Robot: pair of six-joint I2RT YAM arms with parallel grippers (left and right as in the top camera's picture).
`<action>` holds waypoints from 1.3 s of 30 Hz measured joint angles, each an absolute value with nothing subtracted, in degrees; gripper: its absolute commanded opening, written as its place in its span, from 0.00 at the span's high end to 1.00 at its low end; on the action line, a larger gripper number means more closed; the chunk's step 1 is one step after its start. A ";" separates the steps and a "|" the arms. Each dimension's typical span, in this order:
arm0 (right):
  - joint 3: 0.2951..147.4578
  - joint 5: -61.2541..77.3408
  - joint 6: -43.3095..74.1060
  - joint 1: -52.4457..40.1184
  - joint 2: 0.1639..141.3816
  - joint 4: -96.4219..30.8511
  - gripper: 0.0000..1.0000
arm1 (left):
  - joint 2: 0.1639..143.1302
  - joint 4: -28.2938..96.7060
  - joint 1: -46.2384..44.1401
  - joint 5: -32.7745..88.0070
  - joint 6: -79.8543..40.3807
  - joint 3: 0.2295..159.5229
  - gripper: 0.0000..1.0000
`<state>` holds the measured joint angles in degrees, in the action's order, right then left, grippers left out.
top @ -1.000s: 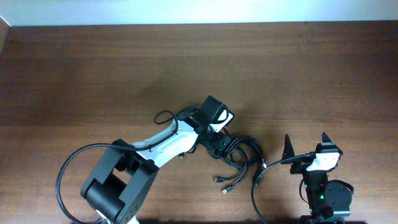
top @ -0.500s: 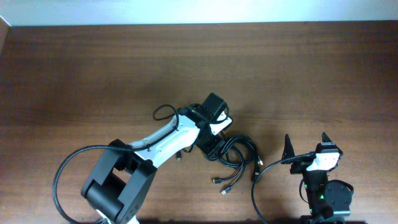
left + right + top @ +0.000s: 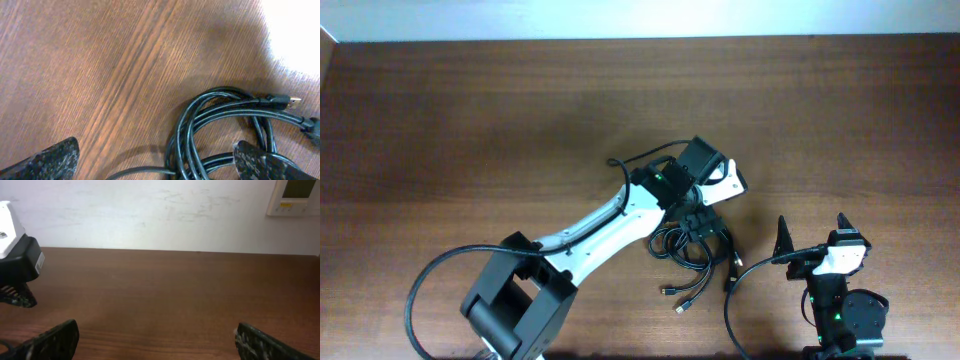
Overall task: Untangle cables
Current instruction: 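Grasp the cable bundle with the left gripper and lift it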
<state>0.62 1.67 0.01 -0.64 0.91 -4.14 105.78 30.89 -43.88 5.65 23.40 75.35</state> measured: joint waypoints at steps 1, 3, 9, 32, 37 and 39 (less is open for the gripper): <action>0.62 1.67 -0.01 -0.64 0.91 -4.14 0.01 | 106.59 30.48 -43.88 6.15 23.42 75.40 0.04; 0.62 1.67 -0.01 -0.64 0.91 -4.14 0.01 | 109.95 30.59 -43.88 6.68 23.42 75.46 0.01; 0.62 1.67 -0.05 -0.64 0.91 -4.14 0.01 | 114.17 30.76 -43.92 6.94 23.42 75.46 0.01; 0.60 1.67 0.01 -0.64 0.91 -4.14 0.01 | 99.24 31.00 -43.97 6.72 21.19 75.55 1.00; 0.62 1.65 -0.01 -0.64 0.91 -4.14 0.01 | 80.36 34.11 -43.99 6.68 20.32 75.72 1.00; 0.62 1.56 -0.01 -0.64 0.91 -4.14 0.01 | 76.09 35.70 -43.97 6.68 18.00 75.70 1.00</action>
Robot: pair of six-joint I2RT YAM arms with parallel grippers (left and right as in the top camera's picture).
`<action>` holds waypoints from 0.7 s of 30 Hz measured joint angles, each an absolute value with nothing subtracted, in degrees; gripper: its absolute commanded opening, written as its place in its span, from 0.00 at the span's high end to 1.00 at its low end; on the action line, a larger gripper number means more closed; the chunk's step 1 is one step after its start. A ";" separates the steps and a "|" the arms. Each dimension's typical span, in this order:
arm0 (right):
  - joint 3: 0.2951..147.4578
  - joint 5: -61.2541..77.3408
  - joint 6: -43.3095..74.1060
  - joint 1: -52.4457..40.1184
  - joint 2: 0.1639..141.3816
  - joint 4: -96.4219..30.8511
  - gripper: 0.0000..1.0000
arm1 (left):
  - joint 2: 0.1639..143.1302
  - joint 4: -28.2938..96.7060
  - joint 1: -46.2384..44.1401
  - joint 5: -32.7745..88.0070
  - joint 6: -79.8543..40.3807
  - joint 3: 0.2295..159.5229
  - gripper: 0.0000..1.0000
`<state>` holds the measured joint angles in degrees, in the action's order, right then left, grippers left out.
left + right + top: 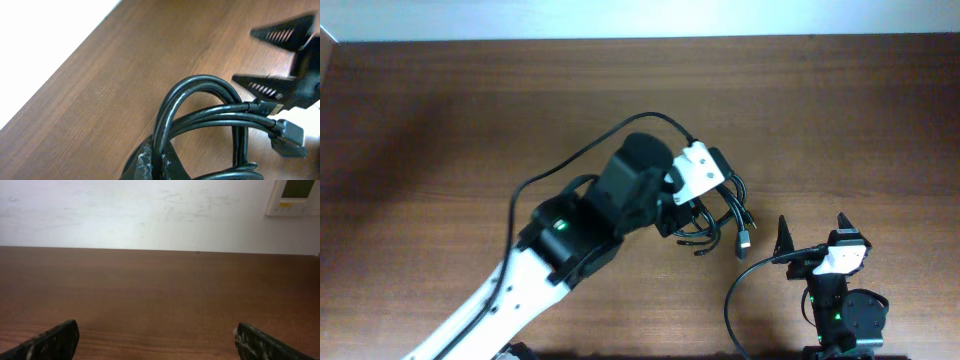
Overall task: Untangle cables
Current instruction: 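Grasp the cable bundle with the left gripper and lift it, then move the right gripper to the lifted bundle and grasp a cable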
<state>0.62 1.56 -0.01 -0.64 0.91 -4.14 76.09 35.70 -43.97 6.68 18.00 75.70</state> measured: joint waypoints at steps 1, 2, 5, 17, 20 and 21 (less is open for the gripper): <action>0.62 1.52 -0.01 -0.64 0.91 -4.14 0.01 | 72.38 35.79 -43.97 6.70 14.66 75.70 1.00; 0.62 1.52 0.01 -0.64 0.91 -4.14 0.01 | 71.44 35.83 -43.99 7.05 12.84 75.70 1.00; 0.62 1.48 -0.01 -0.64 0.91 -4.05 0.01 | 68.66 36.10 -43.99 8.86 6.17 75.70 1.00; 32.91 7.64 4.45 -0.69 1.21 -35.53 0.01 | 68.55 36.60 -29.36 24.51 -3.53 75.70 1.00; 40.97 9.63 4.49 -0.69 6.15 -43.46 0.01 | 68.55 36.58 -25.98 32.34 -3.75 75.70 1.00; 43.38 11.07 4.54 -0.69 8.95 -45.01 0.01 | 68.55 36.40 -25.06 34.87 -3.75 75.70 1.00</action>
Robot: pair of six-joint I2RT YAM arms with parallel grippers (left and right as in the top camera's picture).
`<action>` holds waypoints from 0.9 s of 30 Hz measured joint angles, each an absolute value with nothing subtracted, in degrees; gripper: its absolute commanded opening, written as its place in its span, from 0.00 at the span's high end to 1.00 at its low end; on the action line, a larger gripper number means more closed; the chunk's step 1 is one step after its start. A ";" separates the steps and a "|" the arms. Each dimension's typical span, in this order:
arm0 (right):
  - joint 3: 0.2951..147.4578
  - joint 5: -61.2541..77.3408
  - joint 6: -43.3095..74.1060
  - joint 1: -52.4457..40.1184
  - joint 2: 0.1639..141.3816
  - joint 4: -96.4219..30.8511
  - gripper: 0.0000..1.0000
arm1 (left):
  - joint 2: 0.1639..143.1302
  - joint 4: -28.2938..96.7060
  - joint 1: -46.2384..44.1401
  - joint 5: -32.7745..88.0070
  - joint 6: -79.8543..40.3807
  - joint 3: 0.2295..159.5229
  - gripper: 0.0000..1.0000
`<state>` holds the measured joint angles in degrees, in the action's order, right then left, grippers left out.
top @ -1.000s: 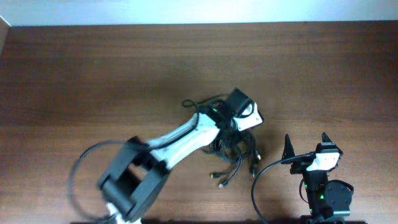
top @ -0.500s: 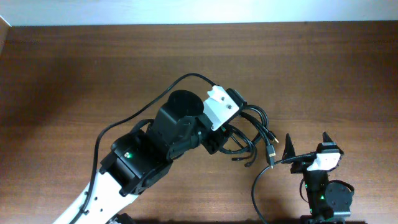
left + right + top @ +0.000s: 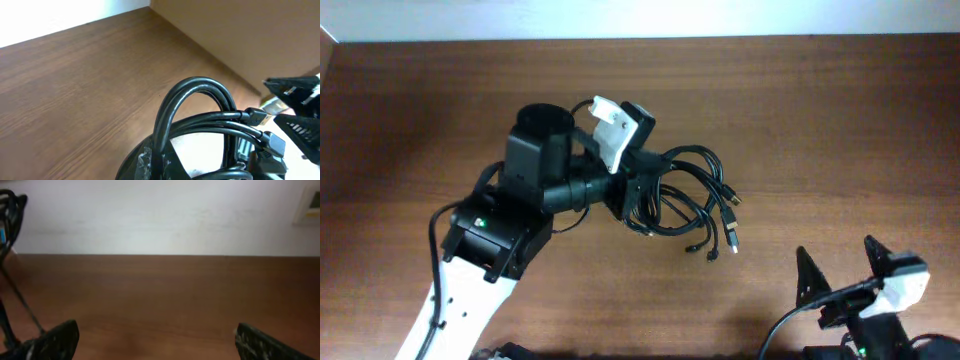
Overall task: Untangle cables
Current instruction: 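Move the right gripper to the lifted bundle and grasp a cable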
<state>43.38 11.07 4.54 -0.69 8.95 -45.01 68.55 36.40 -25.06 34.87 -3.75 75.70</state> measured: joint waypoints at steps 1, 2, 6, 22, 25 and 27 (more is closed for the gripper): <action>45.39 13.39 4.54 -0.69 12.10 -45.60 0.01 | 68.55 36.03 -24.43 36.93 -3.75 75.70 1.00; 47.75 16.47 4.56 -0.71 15.49 -46.09 0.01 | 68.55 35.79 -24.16 38.04 -3.75 75.70 1.00; 61.41 27.81 4.54 -0.75 31.09 -53.45 0.01 | 68.45 27.09 -24.01 45.98 -3.95 75.64 1.00; 63.99 62.00 -5.58 -0.75 44.14 -36.38 0.01 | 74.81 6.17 -12.93 80.05 -29.89 75.55 1.00; 63.96 69.41 -11.16 -0.75 48.95 -32.32 0.01 | 74.85 2.20 -12.93 84.66 -31.14 75.55 1.00; 63.96 75.44 -18.33 -0.75 53.49 -31.24 0.01 | 74.85 0.49 -13.28 87.64 -31.14 75.55 1.00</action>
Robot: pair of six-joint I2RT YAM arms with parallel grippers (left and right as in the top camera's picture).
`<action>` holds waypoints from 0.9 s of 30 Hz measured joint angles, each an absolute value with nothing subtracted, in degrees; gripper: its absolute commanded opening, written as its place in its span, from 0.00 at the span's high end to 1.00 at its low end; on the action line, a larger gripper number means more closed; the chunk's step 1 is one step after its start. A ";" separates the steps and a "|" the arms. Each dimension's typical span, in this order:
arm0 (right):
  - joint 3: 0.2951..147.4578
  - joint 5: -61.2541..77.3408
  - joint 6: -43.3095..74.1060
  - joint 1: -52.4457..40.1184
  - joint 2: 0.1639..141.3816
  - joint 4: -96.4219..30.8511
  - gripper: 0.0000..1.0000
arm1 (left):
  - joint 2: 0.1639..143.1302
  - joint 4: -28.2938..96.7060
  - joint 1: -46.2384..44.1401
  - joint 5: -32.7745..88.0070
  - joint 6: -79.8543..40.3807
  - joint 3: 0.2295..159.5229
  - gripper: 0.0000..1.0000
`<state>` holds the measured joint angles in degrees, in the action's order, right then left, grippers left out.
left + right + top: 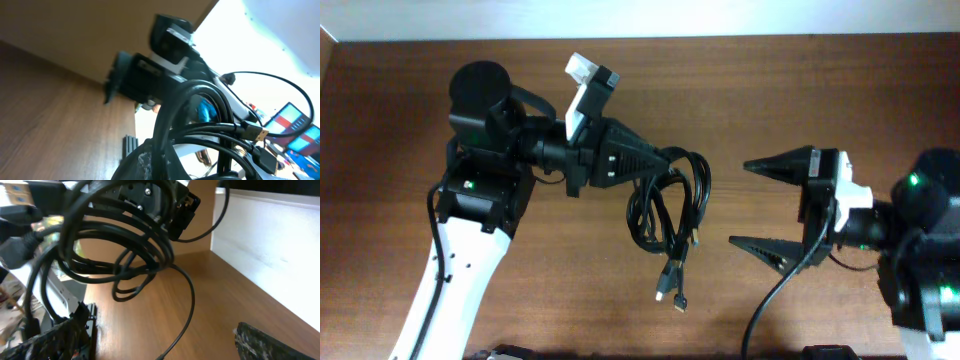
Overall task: Untangle cables
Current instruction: 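Move the right gripper to the lifted bundle and grasp a cable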
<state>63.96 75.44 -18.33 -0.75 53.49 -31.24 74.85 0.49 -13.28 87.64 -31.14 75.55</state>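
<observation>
A tangled bundle of black cables hangs in the air over the middle of the table, its plugs dangling low. My left gripper points right and is shut on the bundle's top loops, which show close up in the left wrist view as cable loops over the gripper. My right gripper stands open to the right of the bundle, facing it and apart from it. In the right wrist view the bundle hangs ahead of that open gripper.
The brown wooden table runs to a white wall along its far edge. The right arm's own black lead loops down by its base, and the left arm rises from the lower left.
My right arm has come up from the table's lower right corner and now faces the bundle with open fingers. The left gripper has turned, so the cables hang downward instead of spreading right.
My left gripper first stood open over the bundle lying on the table near the right arm. Then it was shut on the bundle and held it up. Later it held the bundle further left, over the middle. Now the bundle dangles between both grippers.
</observation>
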 measured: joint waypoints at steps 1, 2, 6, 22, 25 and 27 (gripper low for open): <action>63.96 77.08 -19.88 -0.78 54.74 -30.44 0.01 | 74.85 -0.08 -13.91 88.33 -31.14 75.55 1.00; 63.96 79.99 -21.06 -0.80 56.49 -27.77 0.01 | 74.85 -1.13 -14.81 88.68 -31.09 75.55 1.00; 63.96 86.43 -22.94 -1.78 59.94 -24.97 0.01 | 74.85 -3.53 -17.85 89.41 -31.11 75.55 1.00; 63.96 87.26 -22.55 -12.10 59.94 -15.75 0.96 | 75.90 -3.88 -23.05 87.35 -29.58 75.55 1.00; 63.96 87.07 -22.50 -12.10 59.94 -15.70 0.96 | 77.06 -3.73 -23.09 86.98 -29.58 75.55 1.00; 63.96 84.71 -19.51 -12.10 59.94 -15.75 0.96 | 77.28 -3.73 -23.09 87.05 -29.58 75.55 1.00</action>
<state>63.96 84.71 -19.51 -12.10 59.94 -15.75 77.28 -3.73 -23.09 87.05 -29.58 75.55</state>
